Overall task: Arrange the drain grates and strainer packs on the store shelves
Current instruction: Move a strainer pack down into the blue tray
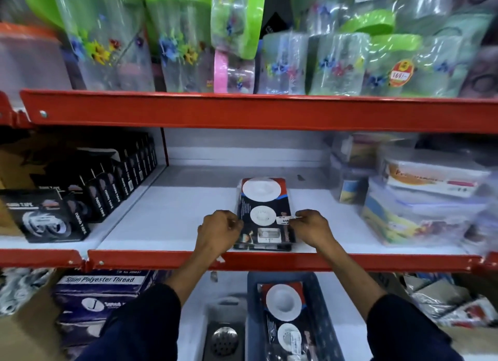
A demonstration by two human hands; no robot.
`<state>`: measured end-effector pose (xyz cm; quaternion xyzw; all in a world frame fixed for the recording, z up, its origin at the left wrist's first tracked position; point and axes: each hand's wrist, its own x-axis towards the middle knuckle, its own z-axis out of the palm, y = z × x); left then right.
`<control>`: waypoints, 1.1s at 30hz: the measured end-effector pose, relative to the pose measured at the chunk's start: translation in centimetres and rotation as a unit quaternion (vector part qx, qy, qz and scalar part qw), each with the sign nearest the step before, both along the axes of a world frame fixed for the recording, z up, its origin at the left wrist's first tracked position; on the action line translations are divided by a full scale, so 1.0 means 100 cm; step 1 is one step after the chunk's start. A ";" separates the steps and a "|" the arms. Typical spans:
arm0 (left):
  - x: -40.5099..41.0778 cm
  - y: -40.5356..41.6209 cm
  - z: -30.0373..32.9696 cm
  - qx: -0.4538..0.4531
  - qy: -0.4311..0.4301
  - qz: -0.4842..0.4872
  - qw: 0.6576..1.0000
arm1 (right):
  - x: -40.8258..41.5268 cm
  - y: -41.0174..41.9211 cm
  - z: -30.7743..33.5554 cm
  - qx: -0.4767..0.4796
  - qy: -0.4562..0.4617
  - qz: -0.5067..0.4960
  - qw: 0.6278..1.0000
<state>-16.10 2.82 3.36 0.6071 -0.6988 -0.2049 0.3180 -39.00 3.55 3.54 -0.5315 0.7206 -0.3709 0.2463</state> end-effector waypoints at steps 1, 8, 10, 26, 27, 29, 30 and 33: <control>-0.002 -0.001 -0.001 0.005 0.021 0.009 1.000 | -0.001 -0.002 0.000 -0.008 -0.018 -0.008 1.000; -0.001 0.005 0.008 0.052 0.200 0.032 0.978 | -0.015 0.015 0.020 -0.021 -0.311 0.047 0.949; 0.003 0.016 0.014 0.075 0.257 0.018 0.963 | -0.022 0.030 0.025 -0.018 -0.345 0.082 0.935; 0.000 0.130 -0.094 0.353 0.197 -0.138 0.904 | -0.082 0.172 -0.100 0.192 -0.295 0.143 0.925; -0.002 0.134 -0.107 0.367 0.190 -0.137 0.900 | -0.085 0.176 -0.113 0.211 -0.293 0.142 0.922; -0.007 0.140 -0.131 0.391 0.182 -0.134 0.892 | -0.089 0.184 -0.137 0.249 -0.292 0.134 0.913; -0.010 0.143 -0.144 0.403 0.177 -0.134 0.888 | -0.090 0.188 -0.149 0.268 -0.288 0.127 0.910; -0.016 0.150 -0.179 0.420 0.161 -0.138 0.882 | -0.092 0.198 -0.181 0.304 -0.281 0.111 0.903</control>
